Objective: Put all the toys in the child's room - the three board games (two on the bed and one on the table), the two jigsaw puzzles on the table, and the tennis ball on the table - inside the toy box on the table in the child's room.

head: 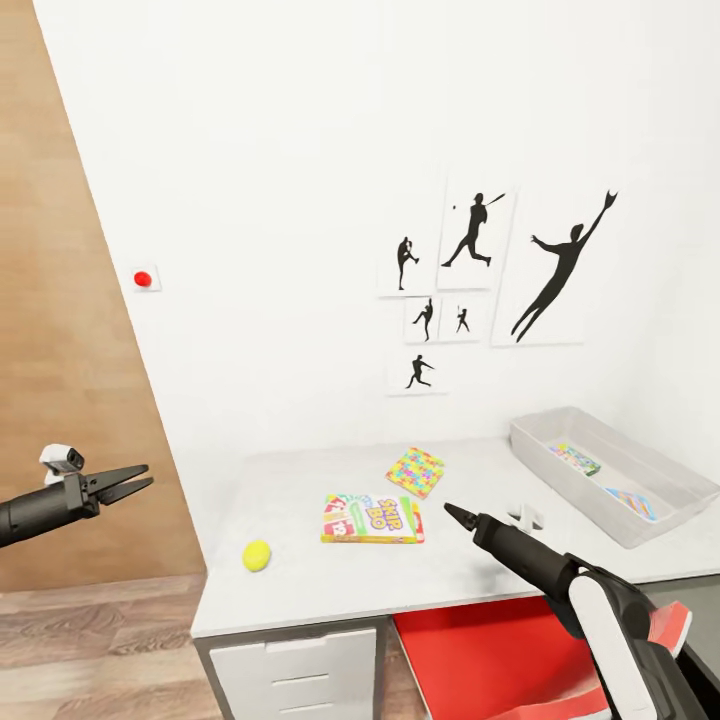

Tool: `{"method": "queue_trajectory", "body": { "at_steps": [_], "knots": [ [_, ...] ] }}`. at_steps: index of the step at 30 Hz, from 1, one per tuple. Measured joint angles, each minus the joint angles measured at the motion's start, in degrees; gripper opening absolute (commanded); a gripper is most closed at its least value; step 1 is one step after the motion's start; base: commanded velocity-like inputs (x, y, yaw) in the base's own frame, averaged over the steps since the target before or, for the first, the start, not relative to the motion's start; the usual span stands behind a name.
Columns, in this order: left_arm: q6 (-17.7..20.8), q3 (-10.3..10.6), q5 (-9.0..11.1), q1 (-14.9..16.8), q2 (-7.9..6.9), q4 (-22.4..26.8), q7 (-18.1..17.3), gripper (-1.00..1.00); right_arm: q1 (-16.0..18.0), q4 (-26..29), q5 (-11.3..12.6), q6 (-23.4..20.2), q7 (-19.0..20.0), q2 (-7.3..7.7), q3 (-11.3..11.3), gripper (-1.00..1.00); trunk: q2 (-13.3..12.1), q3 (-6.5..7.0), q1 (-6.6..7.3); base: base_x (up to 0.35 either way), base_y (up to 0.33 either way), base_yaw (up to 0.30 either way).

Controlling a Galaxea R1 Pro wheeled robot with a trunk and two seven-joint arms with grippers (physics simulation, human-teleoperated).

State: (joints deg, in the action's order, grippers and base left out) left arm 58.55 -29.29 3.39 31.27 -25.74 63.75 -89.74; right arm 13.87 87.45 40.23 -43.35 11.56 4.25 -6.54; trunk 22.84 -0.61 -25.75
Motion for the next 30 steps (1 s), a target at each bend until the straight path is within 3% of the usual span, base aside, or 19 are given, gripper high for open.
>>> {"method": "queue_trajectory", "body": {
  "at_steps": [7,15,30],
  "knots": [
    [-0.01,-0.02,0.02,0.0,0.0,-0.02,0.0,1.0,0.0,-0.15,-0.09,-0.34,-0.14,-0.06,-0.01,1.0,0.0,0.0,0.0,0.0,0.043,-0.165],
    [-0.01,-0.05,0.0,0.01,-0.08,0.0,0.0,1.0,-0.01,-0.14,0.27,-0.34,0.0,-0.01,-0.1,1.0,0.0,0.0,0.0,0.0,0.213,-0.058],
    [-0.01,-0.13,0.01,0.01,-0.08,-0.04,0.0,1.0,-0.02,-0.17,0.38,-0.47,0.07,0.3,-0.38,1.0,0.0,0.0,0.01,0.043,0.105,-0.26]
  ]
}}
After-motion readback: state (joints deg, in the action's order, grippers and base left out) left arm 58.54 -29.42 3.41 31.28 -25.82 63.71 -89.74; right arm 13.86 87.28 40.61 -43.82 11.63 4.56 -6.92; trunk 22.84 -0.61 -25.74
